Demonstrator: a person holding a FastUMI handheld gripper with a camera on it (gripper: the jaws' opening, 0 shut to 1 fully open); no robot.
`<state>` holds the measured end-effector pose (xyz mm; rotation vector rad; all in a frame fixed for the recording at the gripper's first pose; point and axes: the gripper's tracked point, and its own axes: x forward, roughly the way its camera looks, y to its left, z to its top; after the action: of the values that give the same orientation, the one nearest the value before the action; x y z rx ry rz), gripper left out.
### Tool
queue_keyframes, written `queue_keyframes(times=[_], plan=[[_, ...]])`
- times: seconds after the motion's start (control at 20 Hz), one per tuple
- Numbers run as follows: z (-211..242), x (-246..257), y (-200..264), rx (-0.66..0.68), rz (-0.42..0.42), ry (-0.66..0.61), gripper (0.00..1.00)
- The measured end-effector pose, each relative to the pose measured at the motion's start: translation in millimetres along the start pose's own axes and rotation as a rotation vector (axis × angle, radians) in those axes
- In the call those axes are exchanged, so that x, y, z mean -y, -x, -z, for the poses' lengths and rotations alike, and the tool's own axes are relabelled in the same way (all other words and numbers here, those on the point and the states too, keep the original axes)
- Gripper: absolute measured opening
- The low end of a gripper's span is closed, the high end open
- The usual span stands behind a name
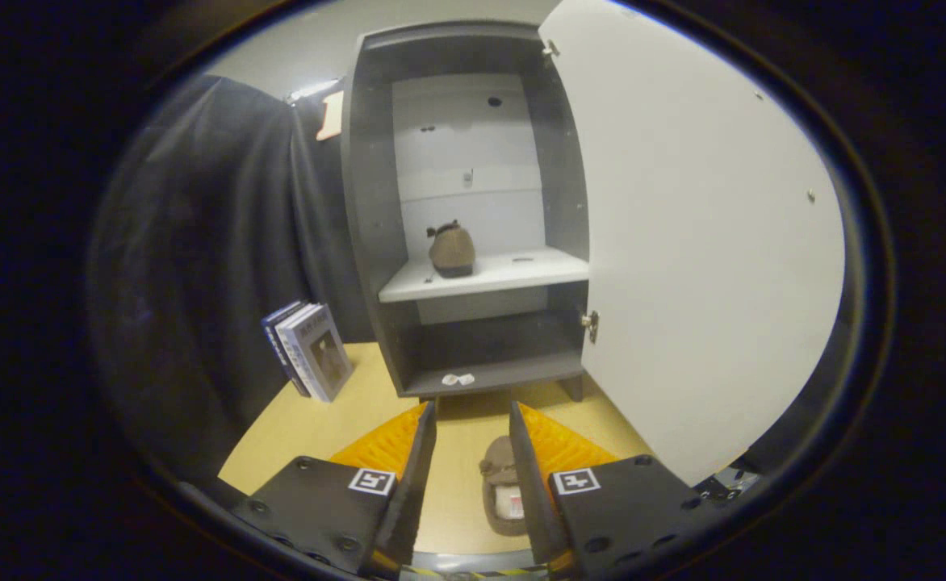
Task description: Open the shoe cabinet door, grab the shoes and put them into the shoe cabinet, then close the shoe cabinet door.
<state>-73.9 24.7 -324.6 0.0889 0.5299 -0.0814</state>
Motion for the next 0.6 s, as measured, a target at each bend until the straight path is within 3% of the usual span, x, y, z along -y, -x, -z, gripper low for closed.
queue_keyframes(times=[0.1, 0.6], plan=[[34.3, 3.9, -18.3, -0.047, 0.022, -0.002, 0.56], [180.5, 20.0, -83.3, -0.342, 0.096, 0.07, 0.52]])
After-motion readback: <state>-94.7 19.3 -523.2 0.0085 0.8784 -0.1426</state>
